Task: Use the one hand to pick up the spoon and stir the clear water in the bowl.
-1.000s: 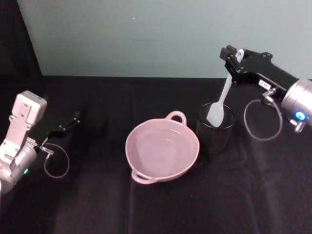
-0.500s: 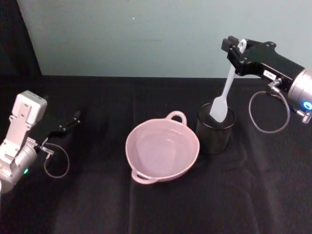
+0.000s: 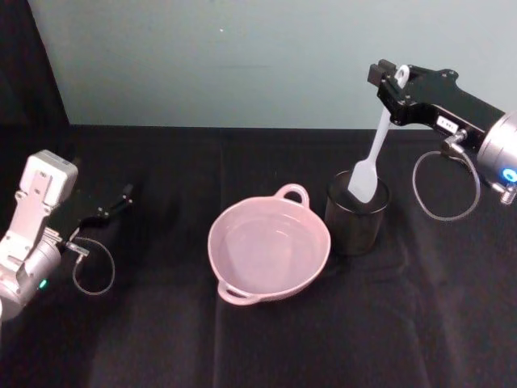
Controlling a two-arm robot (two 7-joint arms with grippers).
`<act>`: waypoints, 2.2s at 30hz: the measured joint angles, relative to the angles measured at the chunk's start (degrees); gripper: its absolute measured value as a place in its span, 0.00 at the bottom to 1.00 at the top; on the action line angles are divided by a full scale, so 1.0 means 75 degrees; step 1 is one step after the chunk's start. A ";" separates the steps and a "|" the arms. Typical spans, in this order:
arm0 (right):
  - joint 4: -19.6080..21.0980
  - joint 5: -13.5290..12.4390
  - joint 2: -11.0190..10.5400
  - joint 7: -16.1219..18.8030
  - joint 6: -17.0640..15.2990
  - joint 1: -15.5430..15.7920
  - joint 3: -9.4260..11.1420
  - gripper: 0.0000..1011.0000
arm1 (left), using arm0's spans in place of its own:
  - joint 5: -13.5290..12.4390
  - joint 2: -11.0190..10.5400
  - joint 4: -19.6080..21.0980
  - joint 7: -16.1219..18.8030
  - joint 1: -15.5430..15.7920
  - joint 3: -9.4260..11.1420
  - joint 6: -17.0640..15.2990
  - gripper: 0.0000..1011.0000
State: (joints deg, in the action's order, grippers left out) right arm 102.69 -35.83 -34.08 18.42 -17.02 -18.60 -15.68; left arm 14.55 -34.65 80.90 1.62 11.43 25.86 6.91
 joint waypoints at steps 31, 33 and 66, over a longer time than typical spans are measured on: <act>-0.1311 0.0069 0.0520 0.1700 0.1085 -0.0979 -0.2020 0.10 | 0.0000 0.0001 0.0000 0.0000 0.0000 0.0000 0.0000 1.00; -0.1431 0.0174 0.0543 0.1770 0.1211 -0.0991 -0.2116 0.10 | 0.0000 0.0001 0.0000 0.0000 0.0000 0.0000 0.0000 1.00; -0.3499 0.0855 0.1851 0.1711 0.1955 -0.1564 -0.2313 0.10 | 0.0000 0.0000 0.0000 0.0000 -0.0001 0.0000 0.0000 1.00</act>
State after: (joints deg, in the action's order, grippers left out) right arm 76.44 -29.41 -20.19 31.25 -2.36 -30.33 -33.02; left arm 14.55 -34.65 80.90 1.62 11.43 25.86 6.91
